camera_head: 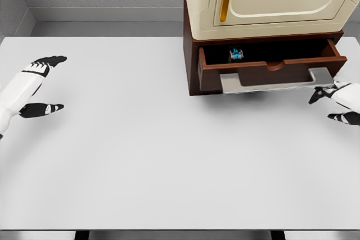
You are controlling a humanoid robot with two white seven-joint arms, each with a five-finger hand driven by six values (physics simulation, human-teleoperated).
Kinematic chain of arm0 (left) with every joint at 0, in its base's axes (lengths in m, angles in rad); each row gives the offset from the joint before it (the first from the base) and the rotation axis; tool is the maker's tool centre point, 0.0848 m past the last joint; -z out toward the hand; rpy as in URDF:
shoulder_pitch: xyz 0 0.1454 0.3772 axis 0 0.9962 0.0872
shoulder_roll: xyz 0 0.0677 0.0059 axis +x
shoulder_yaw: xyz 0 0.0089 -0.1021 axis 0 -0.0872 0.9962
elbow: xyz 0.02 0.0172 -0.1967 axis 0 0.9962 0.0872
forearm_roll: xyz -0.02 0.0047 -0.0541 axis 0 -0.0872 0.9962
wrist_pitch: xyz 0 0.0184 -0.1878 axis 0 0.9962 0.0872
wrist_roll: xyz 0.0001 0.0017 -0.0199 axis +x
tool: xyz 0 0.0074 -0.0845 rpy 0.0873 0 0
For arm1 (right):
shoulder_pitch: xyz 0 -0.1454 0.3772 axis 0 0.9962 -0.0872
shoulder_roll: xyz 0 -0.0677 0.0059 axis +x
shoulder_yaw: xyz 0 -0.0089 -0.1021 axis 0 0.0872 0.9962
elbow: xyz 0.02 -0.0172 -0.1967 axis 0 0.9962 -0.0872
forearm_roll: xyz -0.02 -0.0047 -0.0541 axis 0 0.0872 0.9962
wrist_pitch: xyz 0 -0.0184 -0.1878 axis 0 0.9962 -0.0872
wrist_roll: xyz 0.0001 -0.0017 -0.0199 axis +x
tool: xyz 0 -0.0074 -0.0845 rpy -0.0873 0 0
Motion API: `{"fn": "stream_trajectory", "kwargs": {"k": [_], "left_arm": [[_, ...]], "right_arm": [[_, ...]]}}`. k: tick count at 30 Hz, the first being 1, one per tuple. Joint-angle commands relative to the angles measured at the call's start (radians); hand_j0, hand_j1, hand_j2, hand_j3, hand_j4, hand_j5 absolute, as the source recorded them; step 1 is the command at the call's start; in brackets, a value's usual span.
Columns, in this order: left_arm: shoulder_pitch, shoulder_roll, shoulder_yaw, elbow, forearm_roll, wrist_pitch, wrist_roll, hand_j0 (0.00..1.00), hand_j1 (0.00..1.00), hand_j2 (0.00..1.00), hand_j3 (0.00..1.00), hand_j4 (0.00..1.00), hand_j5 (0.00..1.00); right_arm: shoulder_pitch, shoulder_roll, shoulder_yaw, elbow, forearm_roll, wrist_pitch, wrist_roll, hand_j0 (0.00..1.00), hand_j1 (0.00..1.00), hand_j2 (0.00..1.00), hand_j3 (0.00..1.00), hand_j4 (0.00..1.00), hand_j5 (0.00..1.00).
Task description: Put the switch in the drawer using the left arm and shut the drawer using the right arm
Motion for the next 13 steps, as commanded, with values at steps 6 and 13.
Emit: {"fn": "stream_trajectory", "kwargs": {"k": [6, 13], "left_arm": [[0.002, 0.0, -0.002, -0.008, 0.007, 0.001, 0.001, 1.0, 1.0, 1.0, 1.0, 1.0, 1.0], [0.009, 0.0, -0.002, -0.021, 0.007, 0.001, 0.001, 1.0, 1.0, 1.0, 1.0, 1.0, 1.0]], "right_arm": [[0.038, -0.038, 0.022, 0.001, -0.094, -0.003, -0.055, 0.74, 0.74, 0.74, 0.74, 0.74, 0.74], [0.04, -0.073, 0.017, -0.004, -0.102, -0.003, -0.062, 0.74, 0.74, 0.74, 0.74, 0.74, 0.74]]}}
